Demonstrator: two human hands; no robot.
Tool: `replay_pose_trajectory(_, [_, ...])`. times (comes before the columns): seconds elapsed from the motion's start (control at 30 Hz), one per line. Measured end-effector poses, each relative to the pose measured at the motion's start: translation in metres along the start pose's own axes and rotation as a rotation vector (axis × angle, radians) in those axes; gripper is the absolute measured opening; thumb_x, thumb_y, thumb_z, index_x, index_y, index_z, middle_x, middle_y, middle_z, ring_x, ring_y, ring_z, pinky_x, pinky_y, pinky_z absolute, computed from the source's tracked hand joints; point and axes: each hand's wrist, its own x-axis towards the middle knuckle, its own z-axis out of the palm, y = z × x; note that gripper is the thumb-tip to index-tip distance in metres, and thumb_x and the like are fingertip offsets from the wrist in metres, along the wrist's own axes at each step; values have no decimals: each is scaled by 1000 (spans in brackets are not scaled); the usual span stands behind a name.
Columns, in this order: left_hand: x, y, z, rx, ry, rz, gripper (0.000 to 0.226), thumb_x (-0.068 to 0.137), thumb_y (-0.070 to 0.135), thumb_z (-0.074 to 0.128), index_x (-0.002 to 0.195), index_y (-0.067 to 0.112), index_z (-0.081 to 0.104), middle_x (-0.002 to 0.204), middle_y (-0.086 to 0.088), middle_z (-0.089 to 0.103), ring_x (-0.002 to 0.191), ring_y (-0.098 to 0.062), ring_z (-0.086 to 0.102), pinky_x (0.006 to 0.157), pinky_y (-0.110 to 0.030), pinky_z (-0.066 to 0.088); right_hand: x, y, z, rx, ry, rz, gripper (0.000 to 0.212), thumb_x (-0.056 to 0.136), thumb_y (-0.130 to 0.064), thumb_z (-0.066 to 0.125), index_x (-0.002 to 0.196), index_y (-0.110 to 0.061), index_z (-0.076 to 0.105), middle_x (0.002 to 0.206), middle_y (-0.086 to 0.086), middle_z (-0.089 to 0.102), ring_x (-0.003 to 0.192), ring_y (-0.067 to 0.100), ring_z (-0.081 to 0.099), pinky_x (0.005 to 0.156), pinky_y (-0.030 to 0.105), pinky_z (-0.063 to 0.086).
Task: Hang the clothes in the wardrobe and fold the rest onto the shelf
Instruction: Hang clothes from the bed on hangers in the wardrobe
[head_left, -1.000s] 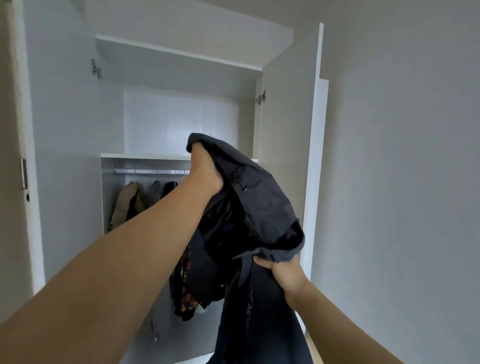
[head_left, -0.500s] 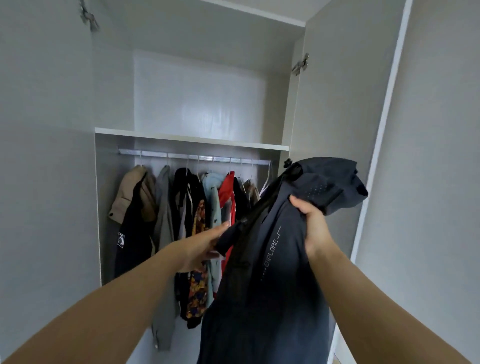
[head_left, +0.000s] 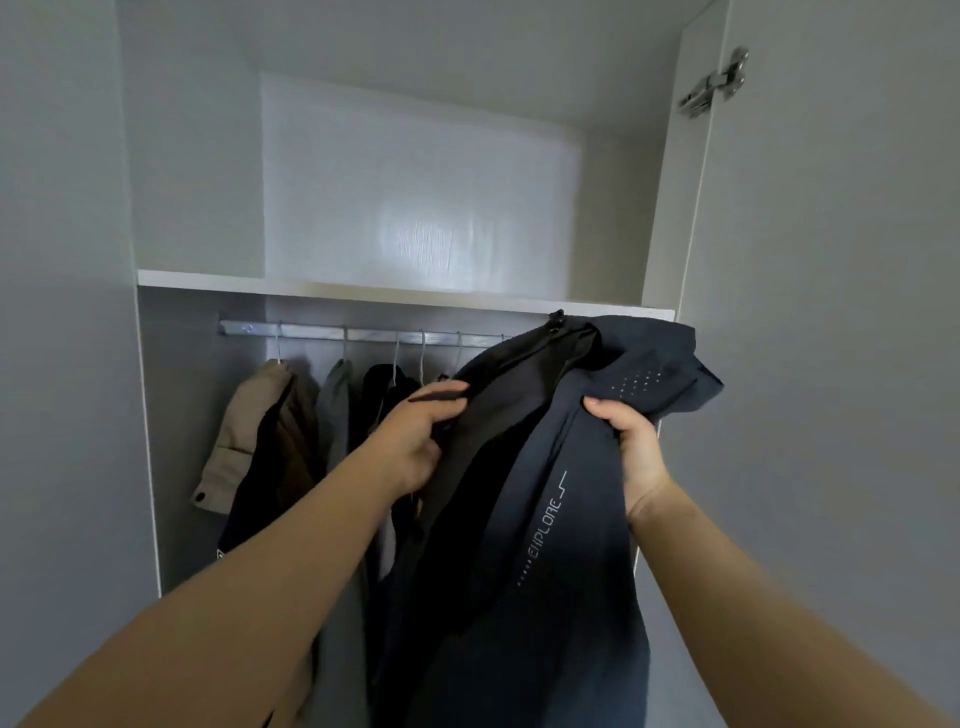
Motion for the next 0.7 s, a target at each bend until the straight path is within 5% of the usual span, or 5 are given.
replay_pose_trajectory(0.13, [37, 19, 4, -87, 72, 99, 30, 88, -8, 48, 76, 18, 61, 58, 0, 67, 58, -16, 63, 47, -19, 52, 45, 8, -21, -138, 68, 79, 23, 66, -19, 62, 84, -8, 71, 76, 8, 73, 61, 22, 70, 58, 30, 53])
replay_pose_trajectory(0.3, [90, 32, 26, -206, 158, 183, 32, 88, -14, 43, 86, 14, 59, 82, -8, 59, 71, -20, 57, 63, -30, 51, 96, 18, -51, -199, 1, 101, 38, 57, -24, 69, 91, -7, 74, 89, 10, 74, 74, 22, 71, 65, 32, 54])
replay_pose_trajectory(0.43, [137, 17, 67, -261, 163, 147, 35, 91, -15, 35, 87, 12, 57, 82, -10, 55, 70, -20, 54, 58, -26, 51, 141, 25, -55, -229, -141, 166, 29, 55, -23, 70, 80, -11, 78, 86, 10, 74, 74, 21, 72, 57, 27, 56])
replay_pose_trajectory(0.57, [175, -4, 87, -220, 57, 219, 36, 91, -11, 37, 84, 14, 62, 83, -7, 62, 74, -18, 59, 53, -19, 54, 183, 21, -78, -274, -184, 210, 41, 44, -22, 75, 82, -7, 77, 91, 14, 73, 77, 24, 71, 61, 29, 56])
replay_pose_trajectory(0.7, [204, -21, 72, -91, 7, 180, 17, 94, 17, 49, 105, 24, 61, 98, 2, 63, 87, -11, 60, 63, -19, 51, 216, 14, -102, -195, -124, 254, 23, 55, -21, 64, 68, -8, 77, 76, 12, 73, 64, 25, 70, 57, 30, 55])
